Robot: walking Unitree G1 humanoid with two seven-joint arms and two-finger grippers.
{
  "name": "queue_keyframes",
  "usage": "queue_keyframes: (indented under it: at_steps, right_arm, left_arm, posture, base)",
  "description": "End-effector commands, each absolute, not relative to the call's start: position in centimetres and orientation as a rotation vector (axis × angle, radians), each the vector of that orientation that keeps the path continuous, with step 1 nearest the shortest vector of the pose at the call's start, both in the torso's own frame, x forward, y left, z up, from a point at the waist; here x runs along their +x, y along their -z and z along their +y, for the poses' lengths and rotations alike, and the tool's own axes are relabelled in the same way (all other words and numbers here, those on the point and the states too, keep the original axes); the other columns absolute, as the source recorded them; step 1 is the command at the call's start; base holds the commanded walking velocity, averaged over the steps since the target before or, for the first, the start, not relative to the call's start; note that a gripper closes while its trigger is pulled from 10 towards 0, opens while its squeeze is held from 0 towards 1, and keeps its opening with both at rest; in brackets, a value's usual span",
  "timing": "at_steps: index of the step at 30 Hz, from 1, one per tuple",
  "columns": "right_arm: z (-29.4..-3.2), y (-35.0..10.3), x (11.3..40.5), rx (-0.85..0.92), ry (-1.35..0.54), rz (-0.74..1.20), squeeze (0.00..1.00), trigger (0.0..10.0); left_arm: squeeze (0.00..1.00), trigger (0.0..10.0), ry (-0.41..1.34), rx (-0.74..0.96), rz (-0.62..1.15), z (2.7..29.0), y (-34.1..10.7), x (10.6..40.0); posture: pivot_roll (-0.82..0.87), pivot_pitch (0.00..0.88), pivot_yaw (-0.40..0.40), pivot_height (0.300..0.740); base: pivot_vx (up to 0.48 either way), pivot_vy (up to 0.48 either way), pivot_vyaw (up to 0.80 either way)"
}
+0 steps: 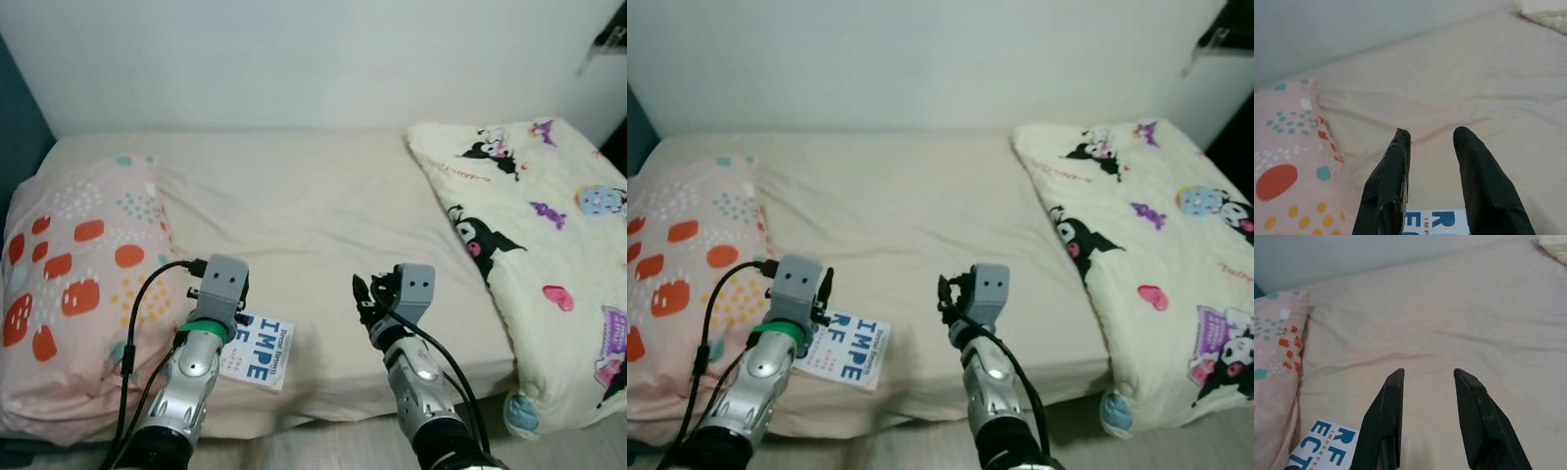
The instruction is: Clean up the room
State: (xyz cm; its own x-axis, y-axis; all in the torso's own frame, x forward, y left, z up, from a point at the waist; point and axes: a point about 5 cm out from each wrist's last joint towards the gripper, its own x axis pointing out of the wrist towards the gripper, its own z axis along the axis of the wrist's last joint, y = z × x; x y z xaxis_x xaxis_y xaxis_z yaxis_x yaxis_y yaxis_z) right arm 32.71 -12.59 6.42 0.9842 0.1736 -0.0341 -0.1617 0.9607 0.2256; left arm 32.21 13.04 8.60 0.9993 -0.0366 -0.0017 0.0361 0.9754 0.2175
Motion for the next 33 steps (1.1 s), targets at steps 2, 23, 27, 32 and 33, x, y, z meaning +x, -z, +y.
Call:
queue_keyframes:
  at_steps: [2, 23, 27, 32, 33]
  right_arm:
    - [-12.8, -5.3, 32.2, 0.223, -0.160, 0.116, 0.00, 10.0]
    - [-13.5, 1.2, 27.7, 0.168, -0.127, 0.433, 0.00, 10.0]
    - [-12.7, 0.9, 27.8, 0.164, -0.148, 0.403, 0.00, 10.0]
    - [-12.6, 0.7, 27.9, 0.168, -0.142, 0.385, 0.00, 10.0]
    - [-12.6, 0.7, 27.9, 0.168, -0.142, 0.385, 0.00, 10.0]
  left_arm:
    - [0.00, 10.0, 0.043, 0.212, 0.049, 13.1, -7.3, 31.7]
    - [0.00, 10.0, -0.044, 0.106, 0.343, 14.8, -0.4, 27.6]
    - [0.00, 10.0, -0.048, 0.057, 0.299, 14.2, -0.9, 28.0]
    - [0.00, 10.0, -0.073, 0.035, 0.289, 14.2, -1.1, 28.1]
    - [0.00, 10.0, -0.073, 0.035, 0.289, 14.2, -1.1, 28.1]
  posture:
    - [0.00, 0.000, -0.010, 0.740]
    - [0.02, 0.000, -0.009, 0.740]
    - [0.02, 0.000, -0.022, 0.740]
    - [0.02, 0.000, -0.024, 0.740]
    - [0.02, 0.000, -0.024, 0.740]
  base:
    - [0.000, 0.000, 0.00]
    - [0.000, 0.000, 0.00]
    - [0.000, -0.336, 0.56]
    - [0.000, -0.384, 0.64]
    - [0.000, 0.000, 0.00]
